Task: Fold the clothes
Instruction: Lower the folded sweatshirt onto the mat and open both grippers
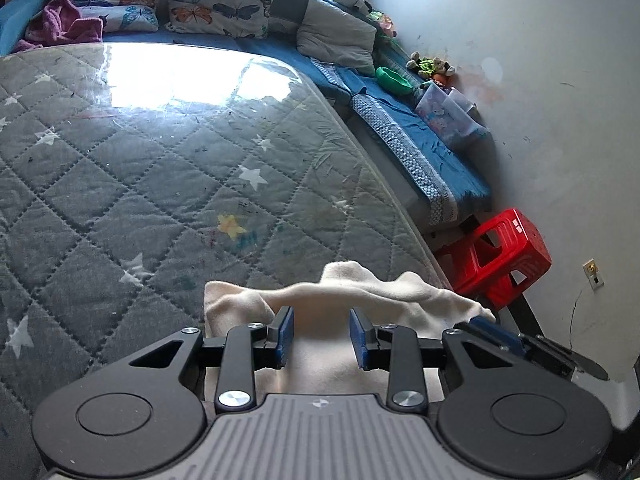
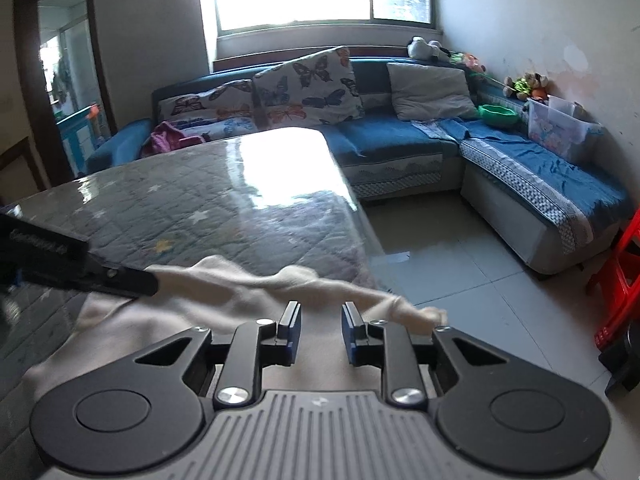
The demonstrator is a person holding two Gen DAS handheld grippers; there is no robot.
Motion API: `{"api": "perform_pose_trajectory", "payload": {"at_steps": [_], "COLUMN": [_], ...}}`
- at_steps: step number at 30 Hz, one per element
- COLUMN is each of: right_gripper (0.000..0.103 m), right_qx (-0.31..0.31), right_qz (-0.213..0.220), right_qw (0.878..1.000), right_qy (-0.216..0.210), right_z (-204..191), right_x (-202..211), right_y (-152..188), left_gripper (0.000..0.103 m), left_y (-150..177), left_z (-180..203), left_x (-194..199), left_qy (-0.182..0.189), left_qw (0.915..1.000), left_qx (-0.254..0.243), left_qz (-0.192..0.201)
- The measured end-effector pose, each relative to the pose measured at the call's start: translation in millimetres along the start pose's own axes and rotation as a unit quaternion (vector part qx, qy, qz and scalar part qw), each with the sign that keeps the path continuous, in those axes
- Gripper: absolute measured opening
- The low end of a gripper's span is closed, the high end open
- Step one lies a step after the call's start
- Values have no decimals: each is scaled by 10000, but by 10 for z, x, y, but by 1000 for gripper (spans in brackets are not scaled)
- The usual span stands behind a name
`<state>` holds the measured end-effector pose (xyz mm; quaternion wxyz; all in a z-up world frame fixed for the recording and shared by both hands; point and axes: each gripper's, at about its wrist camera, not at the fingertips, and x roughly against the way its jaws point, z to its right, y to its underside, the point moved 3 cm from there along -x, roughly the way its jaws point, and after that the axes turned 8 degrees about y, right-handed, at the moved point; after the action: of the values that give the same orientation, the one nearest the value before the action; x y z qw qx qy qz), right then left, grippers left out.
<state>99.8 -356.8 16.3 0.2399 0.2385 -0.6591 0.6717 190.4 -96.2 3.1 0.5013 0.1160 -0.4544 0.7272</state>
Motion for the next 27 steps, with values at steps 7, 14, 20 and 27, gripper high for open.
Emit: {"api": "perform_pose_trajectory", "payload": {"at_steps": [7,14,20,27], "right_gripper": [25,30,30,31], "right_qx": [73,75,26,-30], "right_qz": [36,61,148,204], "right_qw": [9999,9998,9999,9997], "right_qy": [-115,-164,-17,144], "right_z": [-89,-142,-139,-149], "right_x": [252,468,622,743], "right_y": [188,367,512,599], "left_gripper": [38,39,42,48], "left_y": [228,513,719,890], "left_z": [190,297,326,373], "left_x": [137,309,394,454], "left_qy": [82,27,-76,-193], "left_qw": [9994,9977,9959,9919], "left_qx": [-335,-682,-904,-1247], "left_qz": [-42,-15,16,118]}}
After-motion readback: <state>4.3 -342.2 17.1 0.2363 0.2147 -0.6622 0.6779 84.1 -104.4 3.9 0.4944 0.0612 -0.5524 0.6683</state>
